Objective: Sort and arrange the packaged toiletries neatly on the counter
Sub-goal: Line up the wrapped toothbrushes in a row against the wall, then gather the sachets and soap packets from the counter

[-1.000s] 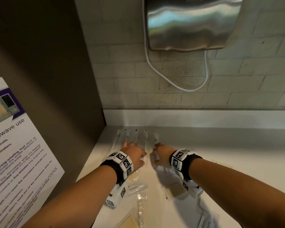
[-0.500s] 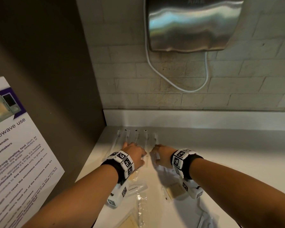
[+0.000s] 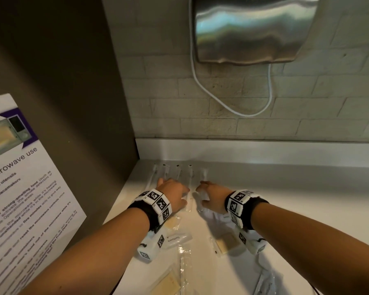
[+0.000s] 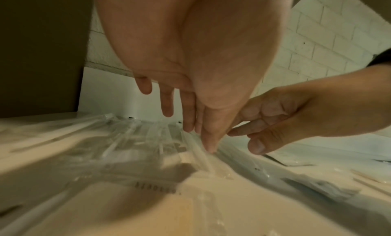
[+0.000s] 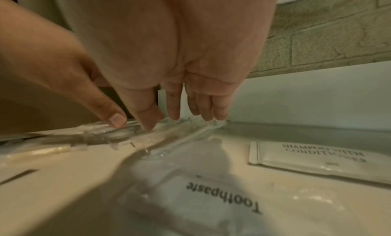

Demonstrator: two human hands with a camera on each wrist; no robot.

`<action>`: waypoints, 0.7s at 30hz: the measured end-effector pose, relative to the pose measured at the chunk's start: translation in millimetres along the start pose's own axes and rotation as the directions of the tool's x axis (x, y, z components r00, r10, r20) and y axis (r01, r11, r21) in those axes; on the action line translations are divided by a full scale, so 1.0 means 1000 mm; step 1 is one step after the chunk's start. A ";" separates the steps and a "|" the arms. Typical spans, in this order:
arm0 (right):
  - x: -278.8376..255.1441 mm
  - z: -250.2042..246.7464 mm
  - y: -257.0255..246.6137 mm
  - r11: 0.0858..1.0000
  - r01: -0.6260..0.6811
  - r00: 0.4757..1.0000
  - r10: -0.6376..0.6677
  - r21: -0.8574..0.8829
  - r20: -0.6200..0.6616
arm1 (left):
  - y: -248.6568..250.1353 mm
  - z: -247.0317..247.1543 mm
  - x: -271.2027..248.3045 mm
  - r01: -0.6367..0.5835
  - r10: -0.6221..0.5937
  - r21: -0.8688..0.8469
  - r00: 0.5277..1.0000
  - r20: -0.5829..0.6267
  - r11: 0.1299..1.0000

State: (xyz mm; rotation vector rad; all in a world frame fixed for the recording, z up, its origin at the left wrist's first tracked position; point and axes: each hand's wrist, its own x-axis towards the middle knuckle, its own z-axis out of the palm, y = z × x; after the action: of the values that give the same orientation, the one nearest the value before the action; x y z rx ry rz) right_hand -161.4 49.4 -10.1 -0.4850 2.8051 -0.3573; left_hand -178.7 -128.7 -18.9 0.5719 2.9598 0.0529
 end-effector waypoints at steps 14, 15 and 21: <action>-0.069 0.020 -0.016 0.985 -0.065 0.996 0.073 -0.160 0.046 | -0.018 0.021 -0.109 0.047 -0.018 -0.319 0.995 0.095 0.947; -0.070 0.022 -0.011 0.973 -0.103 0.991 0.117 -0.204 0.059 | -0.017 0.025 -0.115 0.044 -0.019 -0.303 0.996 0.085 0.952; -0.079 0.034 0.001 0.964 -0.170 0.983 0.180 -0.205 0.030 | -0.007 0.028 -0.127 0.053 -0.025 -0.300 0.995 0.097 0.953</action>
State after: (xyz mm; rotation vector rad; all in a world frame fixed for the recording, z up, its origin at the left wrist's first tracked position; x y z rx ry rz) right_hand -79.8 71.9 -24.4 -0.2786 2.8229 -0.0226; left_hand -60.5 -182.5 -32.5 0.4589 2.7934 0.4541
